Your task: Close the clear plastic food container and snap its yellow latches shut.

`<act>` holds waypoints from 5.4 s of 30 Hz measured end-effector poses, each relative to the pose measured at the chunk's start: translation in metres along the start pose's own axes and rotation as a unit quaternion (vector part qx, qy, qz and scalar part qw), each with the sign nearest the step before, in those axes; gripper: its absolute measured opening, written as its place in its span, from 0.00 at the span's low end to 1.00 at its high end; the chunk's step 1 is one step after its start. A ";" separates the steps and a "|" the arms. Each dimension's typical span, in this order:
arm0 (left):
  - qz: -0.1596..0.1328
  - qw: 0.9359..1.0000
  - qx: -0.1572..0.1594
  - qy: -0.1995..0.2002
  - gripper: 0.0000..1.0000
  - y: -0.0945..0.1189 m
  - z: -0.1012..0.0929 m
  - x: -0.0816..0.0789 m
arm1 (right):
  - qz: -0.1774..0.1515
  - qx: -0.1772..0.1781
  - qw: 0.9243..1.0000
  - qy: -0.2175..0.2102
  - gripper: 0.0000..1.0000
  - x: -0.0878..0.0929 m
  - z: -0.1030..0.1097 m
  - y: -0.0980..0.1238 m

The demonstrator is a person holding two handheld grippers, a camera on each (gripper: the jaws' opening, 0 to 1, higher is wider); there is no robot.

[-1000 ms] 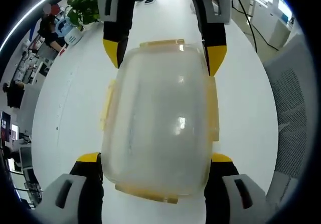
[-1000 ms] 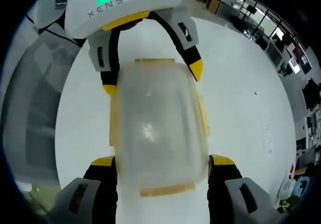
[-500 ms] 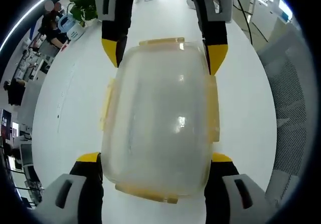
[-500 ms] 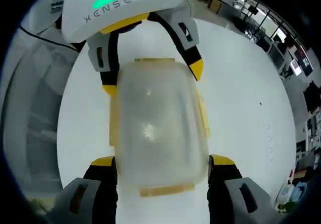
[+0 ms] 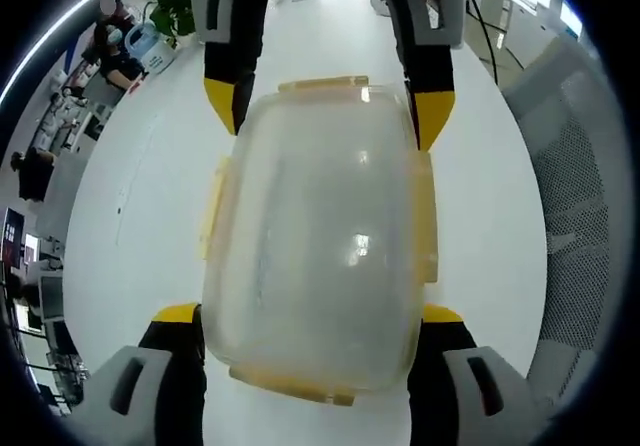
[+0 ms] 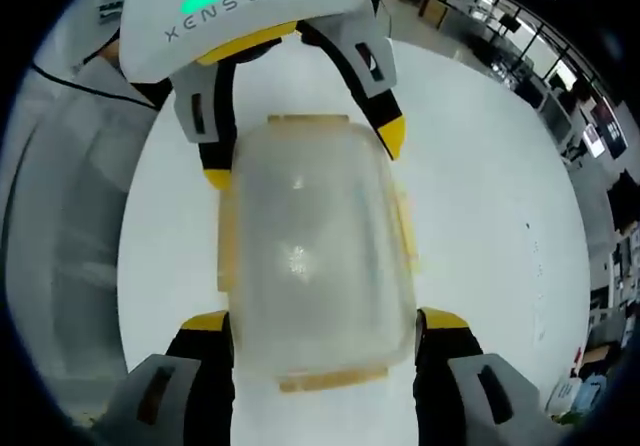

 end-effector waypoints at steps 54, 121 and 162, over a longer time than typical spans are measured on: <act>-0.026 0.999 -0.002 0.021 0.86 0.004 -0.002 0.013 | -0.009 0.006 1.000 0.003 0.80 -0.013 0.003 -0.012; -0.018 1.000 -0.007 0.004 0.87 -0.004 0.027 0.011 | -0.020 -0.016 1.000 -0.003 0.83 -0.014 -0.028 -0.023; -0.077 0.993 -0.059 0.070 0.93 0.023 0.025 0.019 | -0.042 0.085 0.993 -0.075 0.86 0.002 -0.005 0.000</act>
Point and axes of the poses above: the point that each gripper's makers call its tool centre point, and the gripper's own axes: y roughly backward along the fingers, z roughly to its left, x roughly out of its underside, the point moved 10 cm from there along y, roughly backward along the fingers, and after that the axes turned 14 degrees about y, right-handed, at the moved point
